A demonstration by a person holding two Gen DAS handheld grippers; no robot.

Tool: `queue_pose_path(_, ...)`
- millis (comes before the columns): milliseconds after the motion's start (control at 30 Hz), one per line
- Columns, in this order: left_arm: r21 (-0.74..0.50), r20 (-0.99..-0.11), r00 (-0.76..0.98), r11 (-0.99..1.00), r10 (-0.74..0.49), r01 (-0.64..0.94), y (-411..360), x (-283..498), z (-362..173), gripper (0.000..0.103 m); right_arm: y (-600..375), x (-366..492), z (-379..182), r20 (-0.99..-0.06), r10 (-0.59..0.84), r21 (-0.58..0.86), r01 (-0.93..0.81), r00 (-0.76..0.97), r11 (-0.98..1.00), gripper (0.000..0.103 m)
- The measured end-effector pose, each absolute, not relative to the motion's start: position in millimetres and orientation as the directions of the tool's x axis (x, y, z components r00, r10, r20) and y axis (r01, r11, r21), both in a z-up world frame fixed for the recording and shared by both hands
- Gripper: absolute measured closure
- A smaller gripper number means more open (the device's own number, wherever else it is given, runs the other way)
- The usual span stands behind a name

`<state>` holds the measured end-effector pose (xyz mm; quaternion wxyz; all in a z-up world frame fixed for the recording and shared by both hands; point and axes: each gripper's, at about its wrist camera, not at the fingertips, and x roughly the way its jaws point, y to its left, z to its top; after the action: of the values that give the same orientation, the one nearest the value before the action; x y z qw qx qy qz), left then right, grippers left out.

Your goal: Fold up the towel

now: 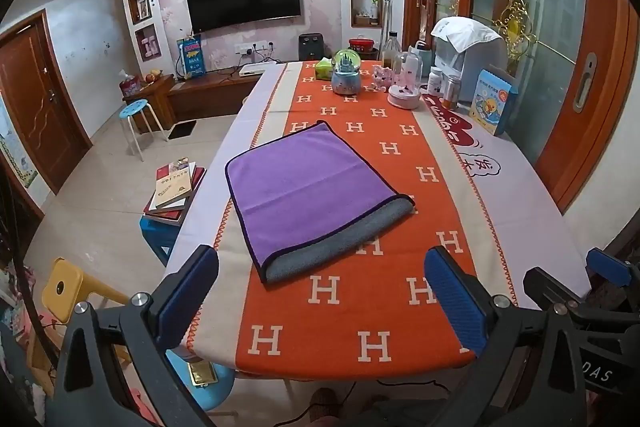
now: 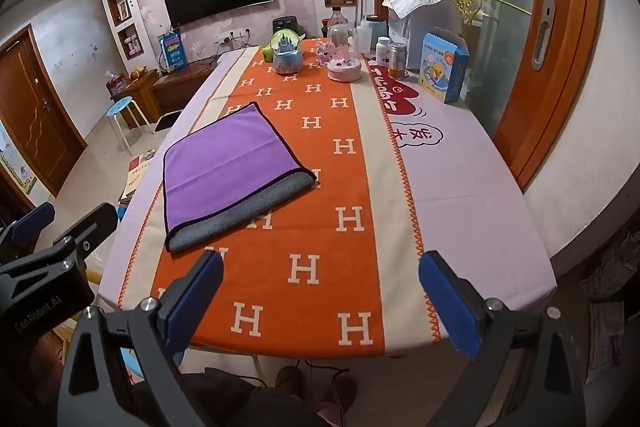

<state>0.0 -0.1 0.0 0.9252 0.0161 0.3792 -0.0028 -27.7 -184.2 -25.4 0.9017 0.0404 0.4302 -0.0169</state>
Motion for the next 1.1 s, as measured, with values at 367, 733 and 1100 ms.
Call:
queue_pose_path(367,0.054,-0.695,0.719,0.999,0.032,0.008,-1.3,-1.5,1.7,0.001,-183.9,-30.2,-25.9,-0.772,0.002,0.059,0.068,0.635,0.996,0.004)
queue_pose_path(733,0.055,-0.705,0.709,0.998,0.031,0.011,-11.7,-4.8,3.9,0.001,-182.9,-32.4,-27.6,-0.776,0.005,0.06,0.066,0.631,0.996,0.004)
queue_pose_path(1100,0.039,-0.732,0.682,0.999,0.006,0.033,2.3,-2.8,-8.0,0.001,-183.3,-34.5,-32.5,-0.793,0.004,0.073,0.089,0.609,0.993,0.004)
